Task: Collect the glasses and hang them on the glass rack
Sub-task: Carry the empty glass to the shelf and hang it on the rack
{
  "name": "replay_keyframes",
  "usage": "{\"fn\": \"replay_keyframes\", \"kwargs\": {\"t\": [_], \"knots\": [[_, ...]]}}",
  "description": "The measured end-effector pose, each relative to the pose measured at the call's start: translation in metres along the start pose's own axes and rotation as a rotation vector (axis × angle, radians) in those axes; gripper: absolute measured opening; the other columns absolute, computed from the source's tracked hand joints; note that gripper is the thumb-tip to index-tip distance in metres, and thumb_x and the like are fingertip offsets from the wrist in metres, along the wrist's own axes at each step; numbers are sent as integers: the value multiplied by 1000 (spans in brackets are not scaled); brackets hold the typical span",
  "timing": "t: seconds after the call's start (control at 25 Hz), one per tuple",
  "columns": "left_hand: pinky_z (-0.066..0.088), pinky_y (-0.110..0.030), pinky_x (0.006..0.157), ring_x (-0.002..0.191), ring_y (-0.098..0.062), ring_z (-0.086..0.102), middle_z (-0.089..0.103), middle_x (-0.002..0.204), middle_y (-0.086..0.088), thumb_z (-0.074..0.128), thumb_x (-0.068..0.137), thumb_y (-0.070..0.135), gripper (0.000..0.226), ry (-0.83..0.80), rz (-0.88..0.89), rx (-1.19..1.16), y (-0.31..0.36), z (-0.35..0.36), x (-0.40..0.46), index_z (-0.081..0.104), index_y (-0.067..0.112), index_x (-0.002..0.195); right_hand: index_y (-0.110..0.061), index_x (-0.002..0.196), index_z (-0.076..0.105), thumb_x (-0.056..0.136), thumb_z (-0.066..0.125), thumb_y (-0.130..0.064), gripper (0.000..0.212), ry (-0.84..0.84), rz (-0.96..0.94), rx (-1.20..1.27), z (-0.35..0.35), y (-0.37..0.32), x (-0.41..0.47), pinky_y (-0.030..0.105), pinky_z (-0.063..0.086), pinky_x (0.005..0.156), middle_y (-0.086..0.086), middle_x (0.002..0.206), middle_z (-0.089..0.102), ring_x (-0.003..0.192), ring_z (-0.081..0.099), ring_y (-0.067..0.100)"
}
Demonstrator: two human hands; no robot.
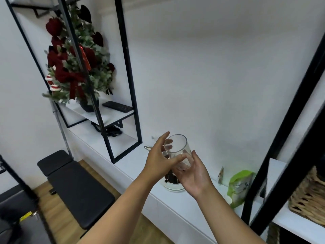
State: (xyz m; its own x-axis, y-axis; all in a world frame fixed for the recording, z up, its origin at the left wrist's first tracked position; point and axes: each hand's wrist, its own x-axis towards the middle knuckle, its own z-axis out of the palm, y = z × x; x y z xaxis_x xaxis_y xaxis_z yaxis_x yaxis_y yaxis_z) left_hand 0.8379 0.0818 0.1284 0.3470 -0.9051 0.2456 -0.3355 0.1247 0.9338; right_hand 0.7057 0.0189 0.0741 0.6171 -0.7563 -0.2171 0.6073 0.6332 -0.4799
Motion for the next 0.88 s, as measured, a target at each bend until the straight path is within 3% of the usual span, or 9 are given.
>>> {"fn": "replay_keyframes", "kwargs": {"t": [0.24,0.4,0.48,0.56,0.68,0.76,0.88], "knots": [[55,-22,89,121,1,59,58,137,14,95,72,37,97,-195,17,-29,-48,-33,72,42,38,153,-12,140,57,99,71,-39,51,212,-190,39,13,7,53,46,64,83,28,124,68,104,74,41],[53,-27,94,118,10,57,57,139,18,90,75,47,92,-332,58,4,-79,-65,115,41,41,153,-12,135,61,97,74,-38,48,357,-302,70,15,29,85,46,64,78,24,127,59,118,70,42],[55,-34,94,120,9,56,57,138,21,81,80,59,82,-366,31,3,-95,-78,130,43,43,151,-16,136,62,97,74,-37,46,439,-362,33,12,35,97,49,65,81,20,126,58,112,72,40],[52,-40,104,124,6,56,58,138,19,61,88,72,70,-366,-24,-31,-112,-87,140,46,42,150,-22,136,60,100,72,-34,40,502,-399,-72,6,38,103,51,63,90,17,130,57,105,74,34],[41,-44,116,133,-4,54,58,144,11,42,104,58,48,-388,-77,-41,-146,-90,152,49,40,148,-23,144,55,98,74,-33,50,595,-421,-245,-3,50,116,46,64,88,11,132,58,97,74,23],[43,-39,114,131,-4,54,56,146,14,50,104,51,45,-408,-95,8,-170,-86,159,49,42,148,-25,152,49,92,81,-34,68,673,-440,-385,-11,56,129,41,64,85,5,135,61,101,71,16],[43,-31,109,133,-2,50,51,149,19,67,98,41,56,-468,-49,144,-204,-81,164,47,41,150,-37,152,48,83,88,-43,81,807,-468,-807,-24,62,156,35,56,97,-6,140,56,117,64,10]]}}
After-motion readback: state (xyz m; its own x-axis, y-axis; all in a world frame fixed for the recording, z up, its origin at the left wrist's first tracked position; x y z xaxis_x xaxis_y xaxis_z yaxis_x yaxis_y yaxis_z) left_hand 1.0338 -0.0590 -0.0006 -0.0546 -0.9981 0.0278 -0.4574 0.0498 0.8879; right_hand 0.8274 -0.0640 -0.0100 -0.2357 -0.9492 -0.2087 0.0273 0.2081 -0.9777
